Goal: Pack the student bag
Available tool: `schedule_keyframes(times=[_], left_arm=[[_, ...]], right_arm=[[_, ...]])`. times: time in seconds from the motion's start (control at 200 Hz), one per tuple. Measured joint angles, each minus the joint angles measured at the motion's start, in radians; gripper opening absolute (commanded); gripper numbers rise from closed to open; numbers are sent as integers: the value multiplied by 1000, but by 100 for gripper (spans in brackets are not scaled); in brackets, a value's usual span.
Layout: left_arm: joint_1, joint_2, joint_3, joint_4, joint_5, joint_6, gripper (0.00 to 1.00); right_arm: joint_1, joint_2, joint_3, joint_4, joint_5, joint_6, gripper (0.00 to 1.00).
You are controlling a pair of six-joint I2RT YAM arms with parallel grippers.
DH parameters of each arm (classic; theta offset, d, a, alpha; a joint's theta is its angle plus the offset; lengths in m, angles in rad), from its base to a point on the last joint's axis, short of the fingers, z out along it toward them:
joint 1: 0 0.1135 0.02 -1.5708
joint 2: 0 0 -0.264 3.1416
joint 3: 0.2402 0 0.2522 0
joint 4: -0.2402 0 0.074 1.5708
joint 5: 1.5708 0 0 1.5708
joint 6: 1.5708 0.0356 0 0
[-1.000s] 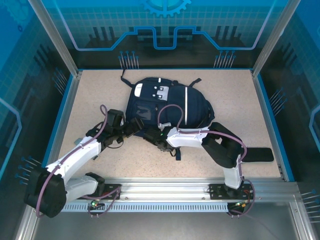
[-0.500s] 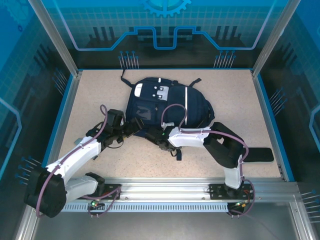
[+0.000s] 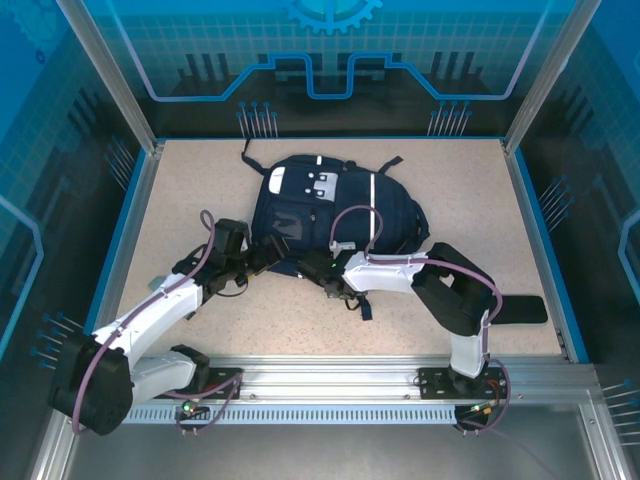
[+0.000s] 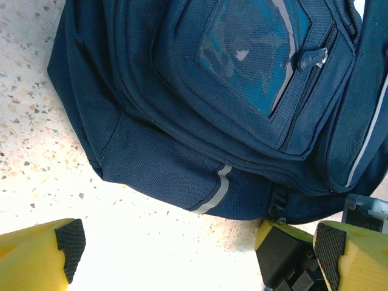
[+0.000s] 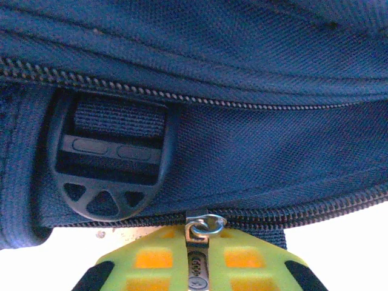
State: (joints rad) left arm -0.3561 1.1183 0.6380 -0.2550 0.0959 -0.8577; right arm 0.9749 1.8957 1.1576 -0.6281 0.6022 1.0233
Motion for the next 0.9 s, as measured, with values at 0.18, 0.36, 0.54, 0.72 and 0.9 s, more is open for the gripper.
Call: schedule_keyframes(times=[0.18,0.36,0.54,0.72,0.9], left_arm=[[0,14,-19,36,28,-26,96],[-43,82,-43,103,50,-64,86],[-121,178,-52,194,58,-111,71],[-187,291,-52,296,58,-157,63],[-220,370,-45,350,30,-201,49]], right_arm=[[-1,-31,-35,40,-27,-64,4],[-27,-105,-110,148,-137,-168,2],[-68,-141,-146,235,-274,-229,0],[-95,-173,-179,286,-350,-248,0],[-100,-188,-182,291,-359,-246,0]])
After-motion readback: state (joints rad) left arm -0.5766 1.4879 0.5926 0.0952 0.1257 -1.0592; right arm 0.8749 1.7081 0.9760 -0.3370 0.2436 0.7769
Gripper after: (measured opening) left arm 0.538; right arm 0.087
